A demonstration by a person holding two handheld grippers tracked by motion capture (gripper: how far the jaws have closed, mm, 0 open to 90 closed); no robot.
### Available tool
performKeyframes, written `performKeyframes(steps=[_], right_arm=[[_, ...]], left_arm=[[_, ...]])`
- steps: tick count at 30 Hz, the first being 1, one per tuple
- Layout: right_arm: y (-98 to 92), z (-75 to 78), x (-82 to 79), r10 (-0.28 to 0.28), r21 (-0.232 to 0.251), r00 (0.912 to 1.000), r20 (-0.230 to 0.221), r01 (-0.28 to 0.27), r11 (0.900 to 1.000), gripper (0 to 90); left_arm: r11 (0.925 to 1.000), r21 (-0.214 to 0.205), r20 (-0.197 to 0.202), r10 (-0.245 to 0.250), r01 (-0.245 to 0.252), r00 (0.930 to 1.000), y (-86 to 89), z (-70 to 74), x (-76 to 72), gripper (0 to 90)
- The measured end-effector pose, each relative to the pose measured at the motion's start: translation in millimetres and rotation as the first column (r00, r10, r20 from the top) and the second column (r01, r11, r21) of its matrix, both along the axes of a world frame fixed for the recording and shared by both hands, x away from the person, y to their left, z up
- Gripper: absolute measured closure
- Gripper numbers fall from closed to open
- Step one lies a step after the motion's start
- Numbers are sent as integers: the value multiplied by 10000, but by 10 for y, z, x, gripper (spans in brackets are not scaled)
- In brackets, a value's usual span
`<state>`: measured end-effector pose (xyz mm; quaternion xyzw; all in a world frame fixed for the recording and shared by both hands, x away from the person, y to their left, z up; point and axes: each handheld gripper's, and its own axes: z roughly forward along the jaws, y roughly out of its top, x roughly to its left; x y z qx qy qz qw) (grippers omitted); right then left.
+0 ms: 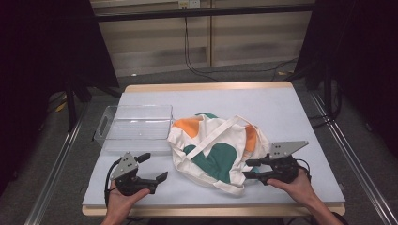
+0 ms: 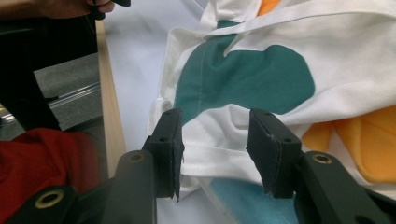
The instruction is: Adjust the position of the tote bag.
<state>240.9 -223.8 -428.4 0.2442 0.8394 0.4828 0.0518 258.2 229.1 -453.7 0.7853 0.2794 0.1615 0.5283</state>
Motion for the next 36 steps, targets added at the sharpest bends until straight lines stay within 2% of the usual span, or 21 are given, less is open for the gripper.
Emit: performKeyframes(steps=[9, 12, 15, 18, 19, 24, 25, 27, 30, 33, 35, 36], right_arm=[[198, 54, 125, 564, -647, 9980, -286, -581, 9962, 596], [278, 61, 177, 835, -745, 9958, -388, -862, 9935, 599], [341, 70, 214, 1023, -804, 9939, -410, -1053, 9912, 585], [382, 80, 237, 1169, -888, 9923, -398, -1201, 9888, 584], [436, 95, 272, 1265, -1030, 9910, -446, -1305, 9861, 587], [581, 107, 346, 1529, -1413, 9870, -488, -1584, 9772, 597], [613, 98, 369, 1605, -1470, 9858, -493, -1661, 9751, 594], [675, 82, 401, 1860, -1470, 9807, -598, -1930, 9701, 572], [783, 42, 441, 1954, -1668, 9781, -720, -2050, 9644, 541], [870, 41, 468, 2037, -1710, 9762, -742, -2137, 9618, 545], [931, 55, 493, 2040, -1817, 9757, -806, -2156, 9594, 553], [958, 58, 505, 2061, -1893, 9748, -855, -2190, 9572, 561]], left_arm=[[9999, 133, -83, 49, -48, 10000, -29, -4, -11, 64], [9998, 168, -77, 135, -134, 9999, -18, -4, -7, 64], [10000, 2, -99, 95, -95, 9999, -14, -12, 0, 64], [9999, 71, -151, 125, -124, 9998, -14, -14, 5, 64], [9999, 116, -124, -51, 52, 9999, -14, -15, 12, 64], [10000, 75, -140, 6, -5, 9999, -30, -22, 5, 65], [9998, 202, -137, 22, -20, 9999, -20, -19, 10, 64], [9997, 231, -187, 65, -61, 9998, -17, -19, 12, 64], [9996, 287, -196, 30, -24, 9998, -18, -20, 15, 64], [9999, 119, -192, -70, 72, 9998, -28, -24, 9, 64], [9997, 194, -165, -126, 130, 9998, -23, -11, 4, 61], [9997, 59, -151, -226, 227, 9996, -26, -18, 9, 61]])
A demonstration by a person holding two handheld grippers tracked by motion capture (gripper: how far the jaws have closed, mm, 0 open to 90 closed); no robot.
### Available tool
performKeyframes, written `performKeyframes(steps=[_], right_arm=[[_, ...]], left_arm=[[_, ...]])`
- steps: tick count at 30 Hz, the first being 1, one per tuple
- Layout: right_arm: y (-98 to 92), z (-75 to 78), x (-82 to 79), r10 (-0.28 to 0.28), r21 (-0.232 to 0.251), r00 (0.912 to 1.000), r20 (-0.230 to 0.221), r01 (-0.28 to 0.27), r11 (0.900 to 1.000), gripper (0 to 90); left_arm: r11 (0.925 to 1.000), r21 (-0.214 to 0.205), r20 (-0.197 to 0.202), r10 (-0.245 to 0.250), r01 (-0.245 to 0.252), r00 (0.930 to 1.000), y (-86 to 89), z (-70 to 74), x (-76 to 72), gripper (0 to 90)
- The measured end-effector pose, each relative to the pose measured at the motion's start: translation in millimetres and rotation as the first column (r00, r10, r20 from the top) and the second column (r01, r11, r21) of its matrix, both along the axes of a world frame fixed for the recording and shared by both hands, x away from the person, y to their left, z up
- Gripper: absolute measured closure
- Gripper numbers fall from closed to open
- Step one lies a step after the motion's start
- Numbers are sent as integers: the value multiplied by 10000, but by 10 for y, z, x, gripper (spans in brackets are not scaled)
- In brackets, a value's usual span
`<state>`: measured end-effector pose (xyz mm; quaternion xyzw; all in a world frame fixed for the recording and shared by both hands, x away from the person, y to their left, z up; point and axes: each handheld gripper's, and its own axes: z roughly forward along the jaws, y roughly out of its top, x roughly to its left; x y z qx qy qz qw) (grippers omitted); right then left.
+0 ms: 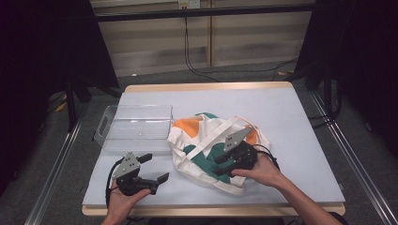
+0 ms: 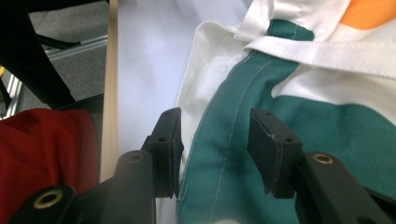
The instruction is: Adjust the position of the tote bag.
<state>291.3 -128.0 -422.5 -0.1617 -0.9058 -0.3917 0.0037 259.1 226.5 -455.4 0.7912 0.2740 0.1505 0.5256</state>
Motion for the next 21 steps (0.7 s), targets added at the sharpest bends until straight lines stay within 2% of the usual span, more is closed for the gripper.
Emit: performKeyframes(steps=[4, 6, 8, 15, 16, 21], right_arm=[[95, -21, 42, 62, -295, 10000, -28, -62, 9995, 564], [115, -34, 64, 47, -257, 10000, -4, -47, 9997, 565], [168, -60, 113, -7, -428, 10000, 48, 9, 9991, 559], [259, -154, 171, 37, -687, 9999, -94, -44, 9976, 482], [262, -173, 180, 118, -706, 9999, -75, -123, 9974, 479], [295, -243, 175, 226, -944, 9997, -136, -238, 9952, 411]], left_arm=[[9999, 20, -47, 138, -138, 9999, -6, -1, -4, 61], [9999, -95, -91, 64, -65, 9999, -7, -8, 2, 61], [9998, 149, -26, 108, -108, 9999, 3, -7, 11, 61], [10000, 6, -112, 67, -67, 9999, 6, -12, 14, 61], [9998, 118, -119, 140, -138, 9998, 8, -7, 11, 61], [9999, 128, -116, 116, -115, 9999, 4, -6, 10, 61]])
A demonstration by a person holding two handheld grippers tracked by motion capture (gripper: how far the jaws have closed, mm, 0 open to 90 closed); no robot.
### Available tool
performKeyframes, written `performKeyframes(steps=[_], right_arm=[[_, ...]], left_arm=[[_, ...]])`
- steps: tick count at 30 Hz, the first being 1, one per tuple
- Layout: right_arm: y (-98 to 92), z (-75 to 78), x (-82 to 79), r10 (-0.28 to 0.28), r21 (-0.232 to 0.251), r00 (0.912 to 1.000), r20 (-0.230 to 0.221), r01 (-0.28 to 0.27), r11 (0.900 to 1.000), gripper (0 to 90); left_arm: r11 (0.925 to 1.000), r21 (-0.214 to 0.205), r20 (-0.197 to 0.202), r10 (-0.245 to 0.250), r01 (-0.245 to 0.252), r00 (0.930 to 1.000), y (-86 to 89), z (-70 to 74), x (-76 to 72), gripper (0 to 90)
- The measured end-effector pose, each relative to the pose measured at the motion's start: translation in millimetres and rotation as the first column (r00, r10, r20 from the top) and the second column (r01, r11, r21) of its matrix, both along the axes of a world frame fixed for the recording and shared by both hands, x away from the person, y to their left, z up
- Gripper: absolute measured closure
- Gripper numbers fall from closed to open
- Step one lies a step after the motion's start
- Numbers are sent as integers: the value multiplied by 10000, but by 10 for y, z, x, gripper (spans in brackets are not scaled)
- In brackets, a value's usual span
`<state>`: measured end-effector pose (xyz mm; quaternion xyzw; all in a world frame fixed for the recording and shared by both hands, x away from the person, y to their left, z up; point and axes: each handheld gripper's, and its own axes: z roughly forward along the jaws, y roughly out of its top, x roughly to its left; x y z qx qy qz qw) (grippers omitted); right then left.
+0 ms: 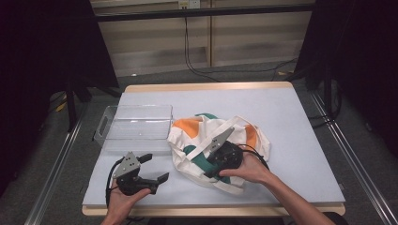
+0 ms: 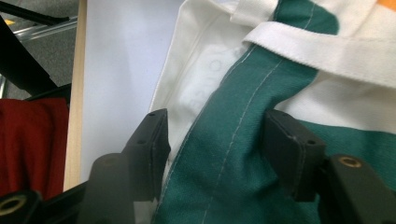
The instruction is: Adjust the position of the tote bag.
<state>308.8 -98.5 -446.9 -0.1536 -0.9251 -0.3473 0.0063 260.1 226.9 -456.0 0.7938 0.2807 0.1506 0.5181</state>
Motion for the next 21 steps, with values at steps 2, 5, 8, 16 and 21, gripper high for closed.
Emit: performKeyframes(steps=[2, 5, 8, 16, 21], right_arm=[[15, -22, -4, -36, -97, 10000, 50, 36, 9999, 424], [21, -64, 10, -56, -157, 10000, 57, 57, 9999, 448], [29, -101, 10, -92, -203, 10000, 20, 93, 9998, 463], [71, -124, -3, -372, -567, 9990, 265, 386, 9976, 579], [46, -119, 42, -385, -370, 9993, -4, 385, 9986, 644]], left_arm=[[10000, 2, 6, 0, 0, 10000, 1, 1, -1, 62], [10000, 3, -1, -10, 10, 10000, 0, 1, -1, 62], [10000, 52, 5, -10, 10, 10000, -2, 2, -2, 64], [10000, -8, -82, -64, 64, 9999, -8, -5, 2, 68], [10000, -17, -70, -93, 93, 9999, 1, -3, 3, 68]])
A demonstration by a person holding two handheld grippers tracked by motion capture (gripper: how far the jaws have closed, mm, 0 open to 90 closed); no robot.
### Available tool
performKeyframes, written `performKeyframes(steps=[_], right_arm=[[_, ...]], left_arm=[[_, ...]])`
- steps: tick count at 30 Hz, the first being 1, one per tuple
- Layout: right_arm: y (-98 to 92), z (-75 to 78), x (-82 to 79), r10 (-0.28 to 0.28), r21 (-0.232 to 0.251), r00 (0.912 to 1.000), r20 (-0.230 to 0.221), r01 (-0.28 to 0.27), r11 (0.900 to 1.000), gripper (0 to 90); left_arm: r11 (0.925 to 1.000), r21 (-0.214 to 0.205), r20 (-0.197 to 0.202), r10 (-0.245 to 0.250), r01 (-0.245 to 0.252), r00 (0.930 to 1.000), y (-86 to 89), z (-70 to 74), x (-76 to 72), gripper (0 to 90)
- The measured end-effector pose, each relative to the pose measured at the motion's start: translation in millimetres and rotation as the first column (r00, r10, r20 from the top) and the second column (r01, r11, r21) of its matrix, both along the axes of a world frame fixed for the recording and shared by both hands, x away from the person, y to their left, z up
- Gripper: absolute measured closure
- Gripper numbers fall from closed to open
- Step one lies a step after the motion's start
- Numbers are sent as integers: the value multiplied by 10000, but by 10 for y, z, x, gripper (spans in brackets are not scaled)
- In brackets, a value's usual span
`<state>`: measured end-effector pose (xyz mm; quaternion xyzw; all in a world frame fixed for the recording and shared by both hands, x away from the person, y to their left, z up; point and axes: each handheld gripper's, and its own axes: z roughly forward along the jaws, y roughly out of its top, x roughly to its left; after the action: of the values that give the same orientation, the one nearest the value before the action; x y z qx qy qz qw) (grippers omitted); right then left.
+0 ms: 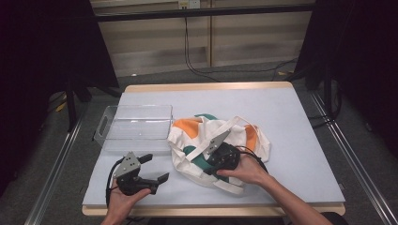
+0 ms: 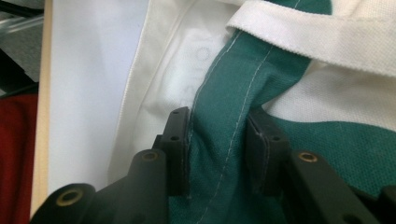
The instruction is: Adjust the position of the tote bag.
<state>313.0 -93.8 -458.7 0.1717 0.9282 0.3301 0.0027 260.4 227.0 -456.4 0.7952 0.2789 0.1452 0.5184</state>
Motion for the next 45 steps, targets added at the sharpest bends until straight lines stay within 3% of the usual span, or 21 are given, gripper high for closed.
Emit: performKeyframes(steps=[7, 8, 9, 12, 20, 28, 34, 45], right_arm=[[-72, 41, 39, -116, 409, 9998, -185, 123, 9991, 695], [-80, 47, 46, -79, 507, 9998, -170, 87, 9987, 695], [-87, 60, 45, -88, 499, 9998, -171, 96, 9987, 697], [-119, 108, 43, -178, 743, 9997, -171, 190, 9971, 698], [-196, 206, 41, -193, 1166, 9997, 143, 175, 9930, 779], [-281, 281, 47, -89, 1858, 9998, 199, 50, 9826, 790], [-361, 341, 57, -98, 2475, 9995, 299, 21, 9689, 790], [-439, 443, 73, -225, 3031, 9992, 316, 119, 9529, 789]], left_arm=[[9999, -161, 19, -1, 1, 10000, 0, 2, -11, 71], [10000, 14, 30, 14, -14, 10000, 5, 9, -13, 71], [9998, -180, 11, -12, 12, 10000, -1, 3, -10, 71], [9997, -257, 11, 47, -46, 10000, 11, 11, -12, 71], [9990, -432, -23, -74, 73, 10000, 12, 7, -9, 71], [9990, -418, -20, -151, 150, 9999, 11, 7, -13, 98], [9991, -393, -62, -161, 158, 9999, 9, 11, -20, 116], [9994, -282, -100, -210, 207, 9997, -14, 10, -28, 124]])
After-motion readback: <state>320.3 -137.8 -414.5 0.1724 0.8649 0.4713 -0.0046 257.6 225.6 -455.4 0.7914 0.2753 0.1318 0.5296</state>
